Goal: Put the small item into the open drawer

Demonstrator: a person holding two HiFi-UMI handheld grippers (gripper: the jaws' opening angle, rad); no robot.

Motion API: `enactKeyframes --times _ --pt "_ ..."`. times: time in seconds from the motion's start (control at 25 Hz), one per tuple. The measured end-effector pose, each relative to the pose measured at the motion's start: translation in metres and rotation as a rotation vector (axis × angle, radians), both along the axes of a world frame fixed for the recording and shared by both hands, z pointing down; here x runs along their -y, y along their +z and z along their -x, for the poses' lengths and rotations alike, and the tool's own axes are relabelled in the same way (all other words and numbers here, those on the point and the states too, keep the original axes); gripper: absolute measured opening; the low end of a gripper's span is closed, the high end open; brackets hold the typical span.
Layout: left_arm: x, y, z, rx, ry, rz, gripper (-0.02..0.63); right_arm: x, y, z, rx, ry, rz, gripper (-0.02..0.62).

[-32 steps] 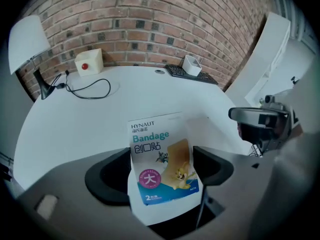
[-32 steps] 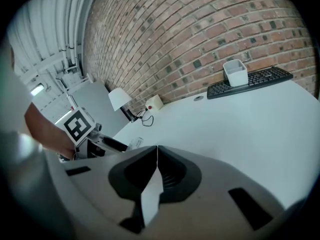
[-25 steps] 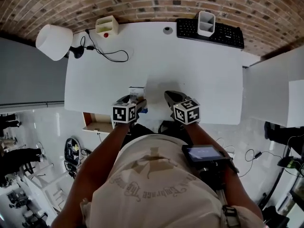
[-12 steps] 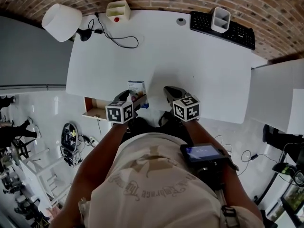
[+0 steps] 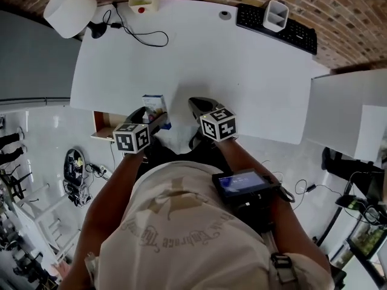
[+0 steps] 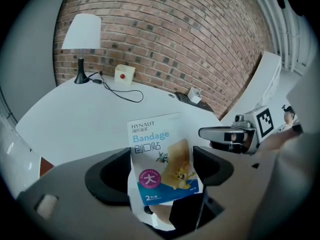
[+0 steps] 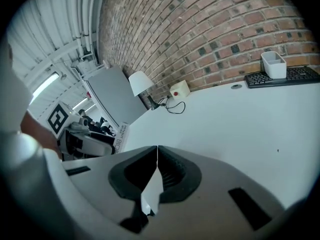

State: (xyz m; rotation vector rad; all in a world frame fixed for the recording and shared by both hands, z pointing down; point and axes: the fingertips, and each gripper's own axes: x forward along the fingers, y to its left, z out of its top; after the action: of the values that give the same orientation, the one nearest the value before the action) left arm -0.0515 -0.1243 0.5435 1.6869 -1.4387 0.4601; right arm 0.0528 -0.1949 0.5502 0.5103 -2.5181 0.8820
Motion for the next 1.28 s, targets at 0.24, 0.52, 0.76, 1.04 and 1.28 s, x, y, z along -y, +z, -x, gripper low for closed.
enactKeyframes --times 0.24,0.52,0.76,1.04,1.28 --pt "-0.027 -0.005 0.024 -0.028 -0.024 -0.019 0.391 -0.021 -0.014 0.025 0.000 -0.001 -0.019 0.006" --pt "-0.067 -0.008 0.066 -0.078 -0.061 -0.043 0.391 -0.057 -0.027 0.057 -0.019 -0.005 -0.051 0.006" --pt "-0.101 -0.010 0.097 -0.124 -0.089 -0.077 0.391 -0.087 -0.036 0.079 -0.039 -0.014 -0.080 0.006" --pt "-0.135 -0.010 0.139 -0.158 -0.148 -0.114 0.391 -0.124 -0.036 0.108 -0.083 -0.055 -0.100 0.006" --pt "-0.175 -0.003 0.191 -0.199 -0.256 -0.135 0.391 -0.154 -0.040 0.141 -0.109 -0.102 -0.124 0.006"
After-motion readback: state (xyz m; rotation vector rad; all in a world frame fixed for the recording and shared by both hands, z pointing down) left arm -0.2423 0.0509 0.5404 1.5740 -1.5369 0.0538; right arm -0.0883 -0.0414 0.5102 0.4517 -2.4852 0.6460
